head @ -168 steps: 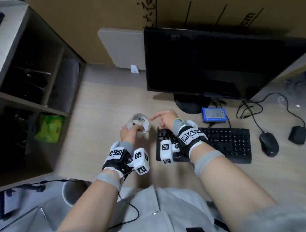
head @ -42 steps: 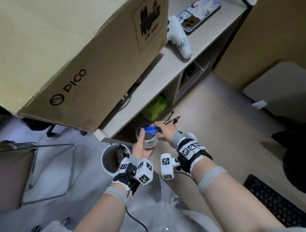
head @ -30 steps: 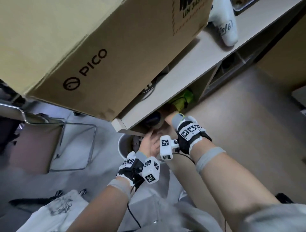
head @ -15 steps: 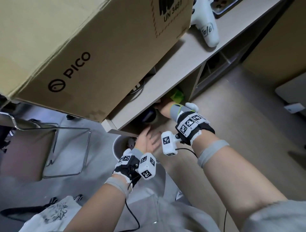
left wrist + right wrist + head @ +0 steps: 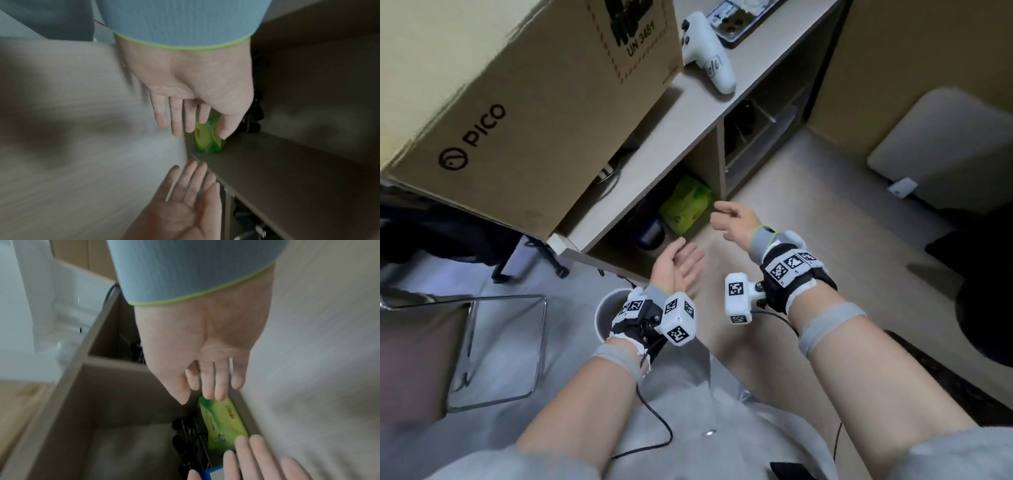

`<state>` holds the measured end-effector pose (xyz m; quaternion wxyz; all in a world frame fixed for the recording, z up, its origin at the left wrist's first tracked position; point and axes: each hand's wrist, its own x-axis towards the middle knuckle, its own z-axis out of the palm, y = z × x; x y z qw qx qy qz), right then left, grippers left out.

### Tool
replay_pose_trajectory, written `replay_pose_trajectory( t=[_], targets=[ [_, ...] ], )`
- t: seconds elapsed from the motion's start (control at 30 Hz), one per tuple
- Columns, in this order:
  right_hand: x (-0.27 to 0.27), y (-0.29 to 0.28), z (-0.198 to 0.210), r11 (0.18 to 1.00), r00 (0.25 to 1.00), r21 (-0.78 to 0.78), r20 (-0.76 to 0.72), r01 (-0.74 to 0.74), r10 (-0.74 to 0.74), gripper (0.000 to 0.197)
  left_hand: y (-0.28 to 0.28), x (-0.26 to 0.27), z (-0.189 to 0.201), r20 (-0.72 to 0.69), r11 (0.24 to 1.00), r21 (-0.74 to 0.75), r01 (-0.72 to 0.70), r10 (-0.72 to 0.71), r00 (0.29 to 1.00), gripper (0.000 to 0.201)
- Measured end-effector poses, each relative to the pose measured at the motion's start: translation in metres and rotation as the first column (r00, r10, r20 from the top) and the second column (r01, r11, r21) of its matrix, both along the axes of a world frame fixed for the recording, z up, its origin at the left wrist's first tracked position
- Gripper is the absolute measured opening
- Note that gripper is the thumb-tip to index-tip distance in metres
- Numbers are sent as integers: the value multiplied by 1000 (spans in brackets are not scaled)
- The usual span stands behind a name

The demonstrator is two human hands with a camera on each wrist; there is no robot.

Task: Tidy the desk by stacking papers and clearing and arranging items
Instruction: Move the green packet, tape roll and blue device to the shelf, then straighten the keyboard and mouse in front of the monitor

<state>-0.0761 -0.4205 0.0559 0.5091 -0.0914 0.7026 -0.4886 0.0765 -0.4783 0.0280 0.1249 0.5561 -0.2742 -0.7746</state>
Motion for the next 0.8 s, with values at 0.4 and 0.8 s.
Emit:
replay_pose_trajectory(
  t=[0.4,0.8],
  targets=[
    [11,287,12,736,723,-70,269,673,-636,33,183,-73,44,-75,898,-114,424,-434,898,22],
    [67,507,12,255,224,184,176,949,-959,11,359,-130,41,3,550,35,835,-835,550,29]
  ],
)
